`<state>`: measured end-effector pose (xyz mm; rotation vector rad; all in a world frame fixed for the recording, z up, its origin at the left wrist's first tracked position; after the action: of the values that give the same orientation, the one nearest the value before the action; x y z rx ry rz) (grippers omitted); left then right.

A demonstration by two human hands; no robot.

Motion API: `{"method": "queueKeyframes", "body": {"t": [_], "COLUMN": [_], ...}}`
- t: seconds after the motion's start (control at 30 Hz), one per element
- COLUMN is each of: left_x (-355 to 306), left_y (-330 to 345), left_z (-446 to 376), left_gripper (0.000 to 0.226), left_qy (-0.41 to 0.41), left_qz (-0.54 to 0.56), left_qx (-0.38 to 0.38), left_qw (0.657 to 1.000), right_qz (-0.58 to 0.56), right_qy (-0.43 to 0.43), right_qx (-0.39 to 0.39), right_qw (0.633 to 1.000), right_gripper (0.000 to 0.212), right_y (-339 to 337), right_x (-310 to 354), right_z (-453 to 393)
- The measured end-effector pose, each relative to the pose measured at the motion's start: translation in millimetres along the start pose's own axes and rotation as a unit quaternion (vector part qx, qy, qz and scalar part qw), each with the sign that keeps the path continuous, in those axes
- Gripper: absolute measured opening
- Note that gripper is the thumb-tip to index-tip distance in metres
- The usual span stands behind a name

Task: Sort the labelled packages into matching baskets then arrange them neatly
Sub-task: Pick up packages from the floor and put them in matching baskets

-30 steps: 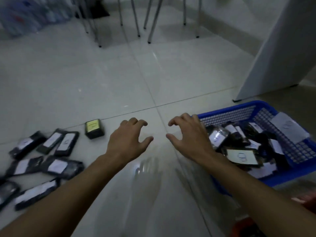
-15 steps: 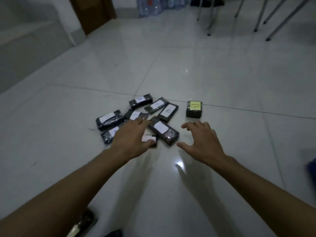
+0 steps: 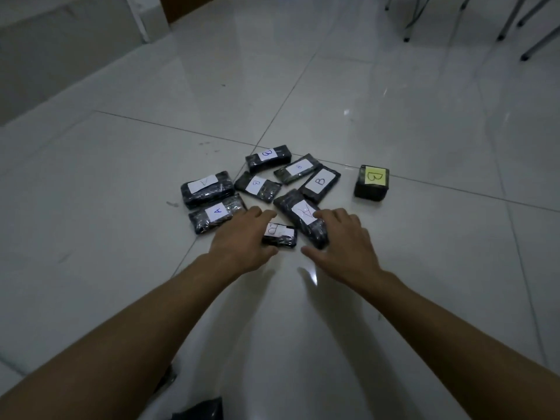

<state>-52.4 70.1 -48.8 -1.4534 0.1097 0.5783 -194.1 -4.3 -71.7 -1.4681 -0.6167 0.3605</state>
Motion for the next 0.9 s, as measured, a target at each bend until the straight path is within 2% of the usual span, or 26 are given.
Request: {"method": "queueKeyframes", "body": {"t": [0.17,0.27,0.4,0.57,0.7,0.8,0.9], "left_x": [21,30,33,47,67,82,93], "left_y": [12,20,30,28,7,-1,7], "left_z": [-15,-26,-33,-37,-27,-21,-17], "left_gripper": [0.066,0.065,0.065,0.058,0.053,0.055,0.054], "left_qy": [0.001,0.010,0.020,0.028,0.017,0.009,-0.003], "left_qz": [-0.023,-0.032,0.007,0.034,0.116,0.143,0.163], "left_qx": [0.020,0.042,0.052,0.000,-0.088,-0.119,-0.115], "left_qw": [1.000,0.999,0.998,0.999,0.989,0.983,0.980], "right_qz": [0.007,0.007,0.001,0.009,0.001,0.013,-0.001], "right_qy": [-0.009,-0.009,-0.002,0.003,-0.018,-0.028,-0.053], "right_qx": [-0.031,-0.022,-0.037,-0.055,-0.069,-0.036,0.034], "right_qw": [0.999,1.000,0.999,0.998,0.997,0.999,0.998], "right_gripper": [0.066,0.062,0.048,0.042,0.038,0.047,0.055], "right_y": [6,16,16,15,2,-2,9], "right_x": [12,19,18,14,22,37,62], "right_z": [-13,-23,-29,-32,-46,-70,-107]}}
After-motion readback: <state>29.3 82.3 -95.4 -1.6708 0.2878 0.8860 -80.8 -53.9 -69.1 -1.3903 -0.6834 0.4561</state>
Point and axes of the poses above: each hand's wrist, its own z-axis away from the middle knuckle, its own y-axis out of the palm, x = y × z, the point moved 10 cm from there along -z, towards the middle knuckle, and after that the axes turned 15 degrees about z, right-handed, at the moved point
